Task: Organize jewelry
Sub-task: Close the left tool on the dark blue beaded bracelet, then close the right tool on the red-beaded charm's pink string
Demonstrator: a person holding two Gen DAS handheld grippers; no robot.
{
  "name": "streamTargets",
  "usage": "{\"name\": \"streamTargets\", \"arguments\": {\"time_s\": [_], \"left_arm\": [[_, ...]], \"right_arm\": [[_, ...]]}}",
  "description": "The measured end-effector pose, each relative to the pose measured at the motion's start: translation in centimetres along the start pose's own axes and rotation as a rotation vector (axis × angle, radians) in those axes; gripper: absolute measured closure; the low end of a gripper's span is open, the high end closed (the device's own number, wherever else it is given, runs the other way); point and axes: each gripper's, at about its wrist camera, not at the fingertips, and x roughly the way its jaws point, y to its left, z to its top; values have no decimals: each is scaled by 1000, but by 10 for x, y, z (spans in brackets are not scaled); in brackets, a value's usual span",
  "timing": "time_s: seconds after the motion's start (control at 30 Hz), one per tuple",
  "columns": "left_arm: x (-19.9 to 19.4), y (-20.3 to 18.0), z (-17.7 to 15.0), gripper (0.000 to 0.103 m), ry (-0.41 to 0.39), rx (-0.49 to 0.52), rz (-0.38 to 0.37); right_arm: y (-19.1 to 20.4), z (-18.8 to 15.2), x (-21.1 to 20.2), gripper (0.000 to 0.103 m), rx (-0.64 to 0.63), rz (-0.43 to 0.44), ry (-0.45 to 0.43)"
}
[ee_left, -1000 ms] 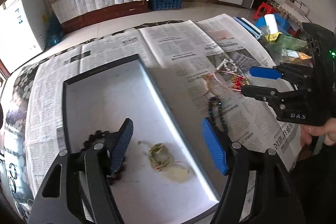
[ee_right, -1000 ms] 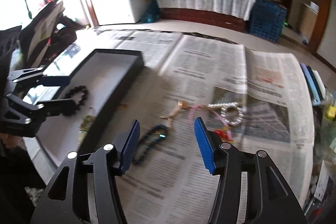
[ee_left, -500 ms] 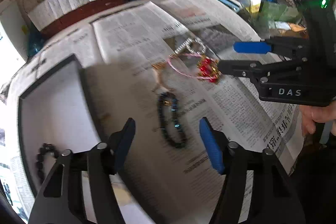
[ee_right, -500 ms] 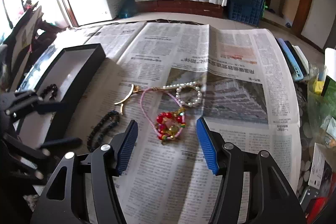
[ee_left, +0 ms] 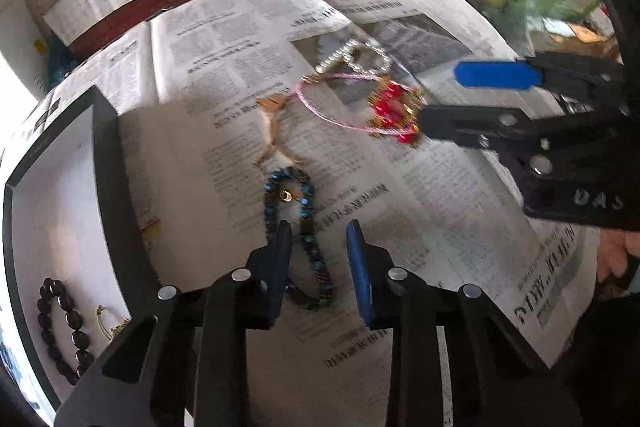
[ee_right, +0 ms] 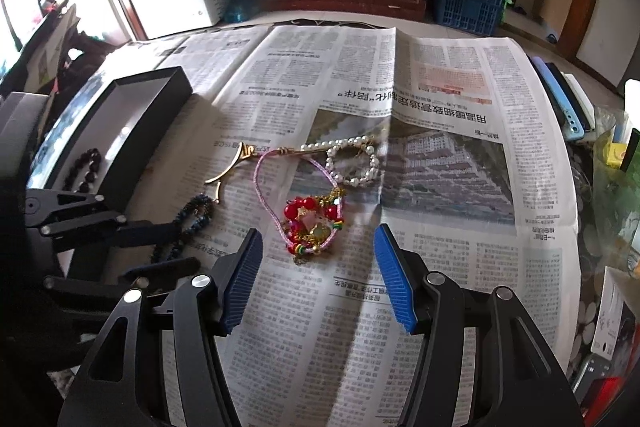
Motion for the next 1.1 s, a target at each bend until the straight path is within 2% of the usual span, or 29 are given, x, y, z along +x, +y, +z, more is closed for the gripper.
{"name": "streamTargets", "arguments": {"time_s": [0.07,0.1,0.13,0.17,0.4,0.6,0.73,0.87,1.07,1.1], "left_arm": [[0,2,-1,74,0,-6,-12],[-1,2,-2,77,1,-6,-18],[-1,2,-3,91,3,-4,-28],[-2,3,-3,96,11,-4,-43],[-20,10,-13,96,1,-11,-93],[-58,18,-12,96,-68,-18,-169],[-81,30,-8,96,-129,-55,-226],[-99,38,-4,96,-186,-73,-230],[-99,38,-2,96,-184,-67,-227],[-100,38,-3,96,-184,-66,-228]], "right_arm": [[2,1,0,43,-2,3,-3],[2,2,0,43,-2,5,-3],[3,2,0,43,-4,6,-3],[3,3,1,43,-5,7,-2],[4,-1,6,43,-14,16,14],[2,-5,13,43,-21,23,37],[3,-2,16,43,-5,29,22],[5,3,20,43,12,16,1],[-5,7,31,52,90,15,8],[-6,6,34,63,89,13,21]]}}
